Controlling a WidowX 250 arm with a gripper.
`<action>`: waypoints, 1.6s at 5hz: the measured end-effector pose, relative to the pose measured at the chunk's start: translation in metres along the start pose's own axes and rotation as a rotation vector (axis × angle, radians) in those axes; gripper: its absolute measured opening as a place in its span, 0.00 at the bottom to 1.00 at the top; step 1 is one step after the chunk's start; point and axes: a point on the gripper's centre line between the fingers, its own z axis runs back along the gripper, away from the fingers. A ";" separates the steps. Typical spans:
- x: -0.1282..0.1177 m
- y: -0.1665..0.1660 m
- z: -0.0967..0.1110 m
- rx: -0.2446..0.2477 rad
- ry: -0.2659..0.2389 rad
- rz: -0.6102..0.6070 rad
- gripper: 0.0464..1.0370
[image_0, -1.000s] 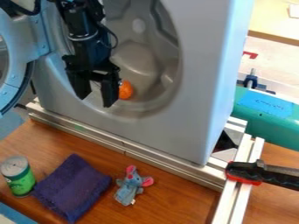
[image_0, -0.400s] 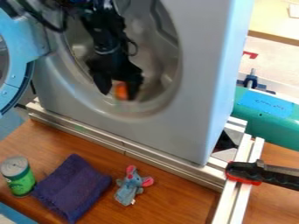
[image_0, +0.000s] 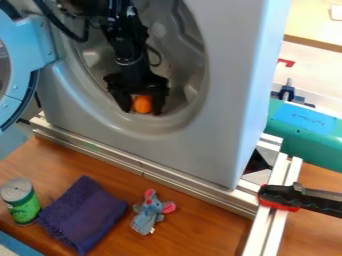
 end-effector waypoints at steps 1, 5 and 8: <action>0.001 0.009 -0.003 0.059 0.033 0.003 0.91; -0.066 0.006 0.026 0.012 0.119 -0.043 0.60; -0.153 -0.016 -0.005 -0.037 0.175 -0.206 0.60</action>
